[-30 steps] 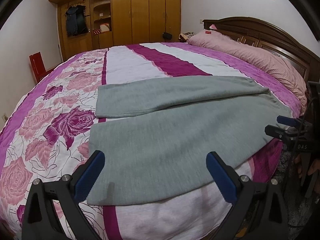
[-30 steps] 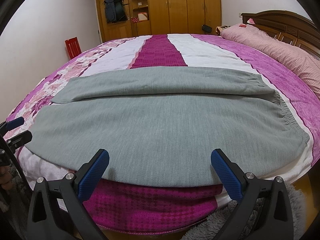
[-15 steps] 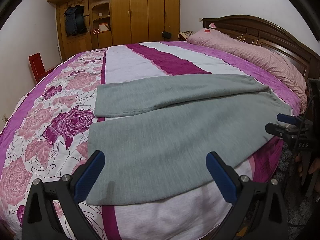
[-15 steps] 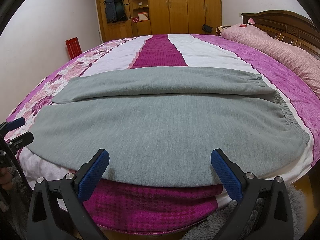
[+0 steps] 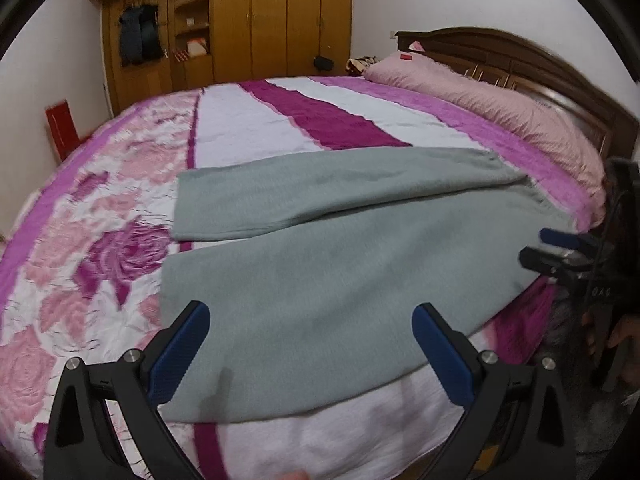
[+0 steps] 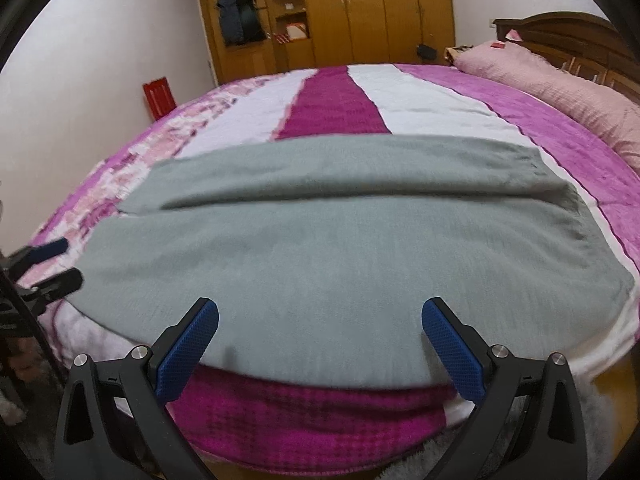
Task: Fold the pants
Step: 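Grasp the waistband corners of the grey sweatpants with both grippers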
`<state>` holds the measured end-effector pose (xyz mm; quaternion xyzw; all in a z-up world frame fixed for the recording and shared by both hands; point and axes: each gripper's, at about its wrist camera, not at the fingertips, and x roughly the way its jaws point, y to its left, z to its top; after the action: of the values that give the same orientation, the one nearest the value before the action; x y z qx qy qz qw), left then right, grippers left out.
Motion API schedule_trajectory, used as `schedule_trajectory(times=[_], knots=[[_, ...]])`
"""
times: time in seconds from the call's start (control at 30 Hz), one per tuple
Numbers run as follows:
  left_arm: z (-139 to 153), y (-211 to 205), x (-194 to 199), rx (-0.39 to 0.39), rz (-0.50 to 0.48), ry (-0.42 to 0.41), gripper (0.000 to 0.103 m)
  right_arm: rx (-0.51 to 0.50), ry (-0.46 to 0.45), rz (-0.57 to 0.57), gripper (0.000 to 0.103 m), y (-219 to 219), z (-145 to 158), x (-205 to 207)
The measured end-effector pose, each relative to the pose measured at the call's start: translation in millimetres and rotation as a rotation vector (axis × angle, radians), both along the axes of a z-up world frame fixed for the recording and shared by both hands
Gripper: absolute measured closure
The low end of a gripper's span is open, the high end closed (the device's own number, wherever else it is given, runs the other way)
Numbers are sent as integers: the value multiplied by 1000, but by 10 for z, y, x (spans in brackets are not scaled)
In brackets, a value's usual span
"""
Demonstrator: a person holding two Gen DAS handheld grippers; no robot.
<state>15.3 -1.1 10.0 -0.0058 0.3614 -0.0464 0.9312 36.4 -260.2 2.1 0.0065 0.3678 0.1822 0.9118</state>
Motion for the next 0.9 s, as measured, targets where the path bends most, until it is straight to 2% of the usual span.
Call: schedule_trajectory(times=[0.13,0.23,0.33,0.43,0.53,0.7,0.8,0.9], knots=[[59,73,259,-75,-13,27,0,35,-34,109,2,25,212,135],[127,81,492,-77,-40,55,0,9,-58,239,2,77,358,272],[246,4,725,-2,-94,34,0,-77,-91,402,6,138,505,489],[351,-102,1007,92,-156,29,0,-151,-106,492,7,143,572,739],[413,-173,1331,134,-202,11,0,-183,-69,570,12,131,603,1210],[278,-240,2003,193,-268,53,0,-194,19,649,18,165,547,2085],[117,-261,2371,203,-300,97,0,-199,91,708,25,259,418,2583],[-60,-246,2687,244,-309,130,0,-271,167,755,34,371,154,2936]])
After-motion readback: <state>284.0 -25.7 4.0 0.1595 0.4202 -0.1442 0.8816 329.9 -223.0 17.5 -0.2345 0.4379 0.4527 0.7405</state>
